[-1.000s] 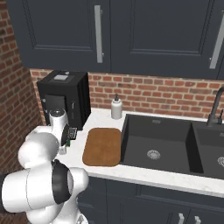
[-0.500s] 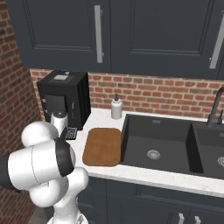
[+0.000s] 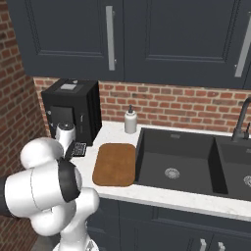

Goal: Pick up the sponge from the counter and clean the cutting board by briefly scrubbing or pressing down on the cutting board. Once finished, release the sponge.

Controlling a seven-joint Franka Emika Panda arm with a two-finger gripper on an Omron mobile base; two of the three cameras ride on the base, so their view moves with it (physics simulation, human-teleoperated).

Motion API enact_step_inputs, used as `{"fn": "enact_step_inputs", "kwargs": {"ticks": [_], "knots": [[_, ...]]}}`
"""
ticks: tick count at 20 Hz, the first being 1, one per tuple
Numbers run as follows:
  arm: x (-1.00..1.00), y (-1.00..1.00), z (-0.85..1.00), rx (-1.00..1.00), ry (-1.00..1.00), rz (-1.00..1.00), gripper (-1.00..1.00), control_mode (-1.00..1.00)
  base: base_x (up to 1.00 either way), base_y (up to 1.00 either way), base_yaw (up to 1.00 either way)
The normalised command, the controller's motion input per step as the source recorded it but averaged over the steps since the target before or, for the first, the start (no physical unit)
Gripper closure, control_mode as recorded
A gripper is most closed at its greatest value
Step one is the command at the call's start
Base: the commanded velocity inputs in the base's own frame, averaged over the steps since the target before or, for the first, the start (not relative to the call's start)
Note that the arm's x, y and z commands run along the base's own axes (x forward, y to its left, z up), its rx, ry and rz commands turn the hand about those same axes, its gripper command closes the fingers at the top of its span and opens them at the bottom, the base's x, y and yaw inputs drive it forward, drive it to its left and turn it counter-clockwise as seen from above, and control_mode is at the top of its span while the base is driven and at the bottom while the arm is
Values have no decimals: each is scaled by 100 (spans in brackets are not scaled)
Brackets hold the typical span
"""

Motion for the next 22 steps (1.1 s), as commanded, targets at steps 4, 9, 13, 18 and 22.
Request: {"fn": "enact_step_inputs", "kwargs": {"ticks": [4, 9, 13, 18, 22], "knots": [[-46, -18, 68, 2, -11, 1, -100, -100, 0, 0, 0], [-47, -47, 90, 18, -3, -15, -100, -100, 0, 0, 0], [-61, -51, 78, 28, 2, -47, -100, -100, 0, 0, 0], [-56, -37, 71, 21, 3, -56, -100, -100, 0, 0, 0], [-39, -16, 64, 10, 0, -42, -100, -100, 0, 0, 0]]}}
